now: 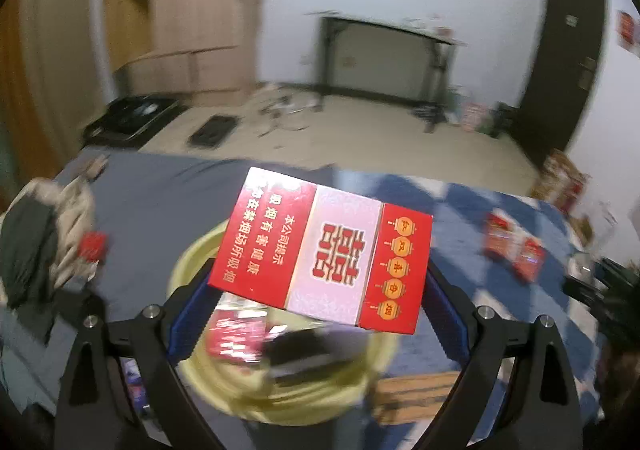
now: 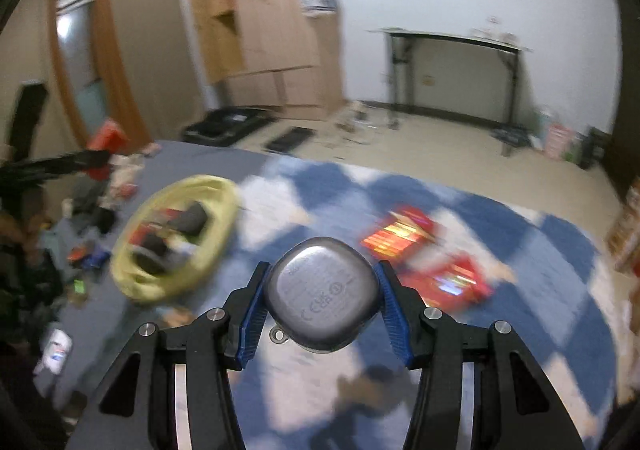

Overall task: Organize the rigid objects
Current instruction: 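Carry both held items into the yellow tray and open both tools, then move both tools back toward the last two red boxes on the rug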

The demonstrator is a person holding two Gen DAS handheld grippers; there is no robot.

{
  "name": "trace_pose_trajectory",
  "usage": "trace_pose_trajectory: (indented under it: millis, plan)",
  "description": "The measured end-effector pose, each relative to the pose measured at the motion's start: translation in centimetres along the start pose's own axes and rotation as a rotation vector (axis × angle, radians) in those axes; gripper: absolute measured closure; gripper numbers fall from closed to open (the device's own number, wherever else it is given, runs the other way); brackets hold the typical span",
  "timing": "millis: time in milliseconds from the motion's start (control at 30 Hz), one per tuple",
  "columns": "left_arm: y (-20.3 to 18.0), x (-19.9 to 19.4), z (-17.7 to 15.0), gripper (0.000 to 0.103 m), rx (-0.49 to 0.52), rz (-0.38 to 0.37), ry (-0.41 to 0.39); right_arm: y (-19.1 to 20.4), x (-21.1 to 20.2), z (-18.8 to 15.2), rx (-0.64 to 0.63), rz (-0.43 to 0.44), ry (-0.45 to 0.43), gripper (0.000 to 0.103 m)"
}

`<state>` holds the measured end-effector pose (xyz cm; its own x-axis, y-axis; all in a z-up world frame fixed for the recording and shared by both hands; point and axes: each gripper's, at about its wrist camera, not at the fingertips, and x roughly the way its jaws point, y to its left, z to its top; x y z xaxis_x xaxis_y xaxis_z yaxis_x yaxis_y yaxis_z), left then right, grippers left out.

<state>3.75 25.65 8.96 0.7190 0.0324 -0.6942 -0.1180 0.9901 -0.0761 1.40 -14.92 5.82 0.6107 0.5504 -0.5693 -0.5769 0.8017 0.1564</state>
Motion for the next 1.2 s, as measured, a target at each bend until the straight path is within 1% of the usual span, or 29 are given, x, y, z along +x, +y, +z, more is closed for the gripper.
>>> trace_pose_trajectory:
  millis: [67,100,133,200,267,367,400,500,600,667,767,867,933,967,1033,1100,1200]
  plan:
    - [2.5,1.8,-0.7,0.009,-0.093,0.018,0.052,3.1,1.9,1.4,-0.023,0.069,0.005,0.052]
    - [3.2,2.5,-0.9,0.009,-0.113,0.016,0.074,4.2,2.9,1.8,-0.032,0.094,0.013,0.052]
    - [3.6,3.2,-1.2,0.009,-0.119,0.025,0.091,5.5,4.2,2.2,-0.051,0.114,0.027,0.052]
    - [4.1,5.1,-1.8,0.009,-0.102,0.068,0.131,8.3,7.3,2.6,-0.088,0.146,0.065,0.052]
    - [4.7,6.4,-2.1,0.009,-0.095,0.065,0.149,10.0,10.2,2.6,-0.112,0.168,0.105,0.052]
    - [6.5,8.3,-2.1,0.009,-0.130,0.052,0.171,11.9,14.4,2.3,-0.145,0.183,0.163,0.052]
    - [7.3,9.0,-2.2,0.009,-0.151,0.063,0.181,12.3,15.5,2.3,-0.156,0.177,0.178,0.052]
    - [8.3,10.3,-2.6,0.009,-0.220,0.049,0.208,13.6,18.5,2.6,-0.205,0.165,0.205,0.052]
    - [8.5,11.3,-2.4,0.009,-0.221,0.069,0.209,14.8,21.5,2.6,-0.256,0.156,0.242,0.052]
    - [9.0,12.2,-1.9,0.009,-0.244,0.069,0.214,15.2,23.9,2.6,-0.273,0.149,0.265,0.052]
    - [10.1,13.4,-1.4,0.009,-0.287,0.091,0.218,15.5,25.4,2.6,-0.277,0.148,0.275,0.052]
    - [10.6,15.0,-2.2,0.009,-0.331,0.082,0.266,16.0,26.4,2.1,-0.290,0.151,0.270,0.052]
    - [10.6,15.6,-2.8,0.009,-0.328,0.105,0.298,15.8,27.0,1.8,-0.293,0.153,0.266,0.052]
    - [10.6,16.0,-3.1,0.009,-0.325,0.103,0.314,15.9,27.2,1.8,-0.289,0.159,0.259,0.052]
    - [10.7,16.0,-3.3,0.009,-0.325,0.089,0.295,15.7,27.2,1.6,-0.292,0.160,0.255,0.052]
    - [10.8,15.9,-3.3,0.008,-0.325,0.083,0.291,16.2,27.5,1.4,-0.340,0.149,0.256,0.052]
    - [11.0,15.8,-3.4,0.008,-0.358,0.066,0.290,16.2,27.9,1.6,-0.347,0.153,0.262,0.051]
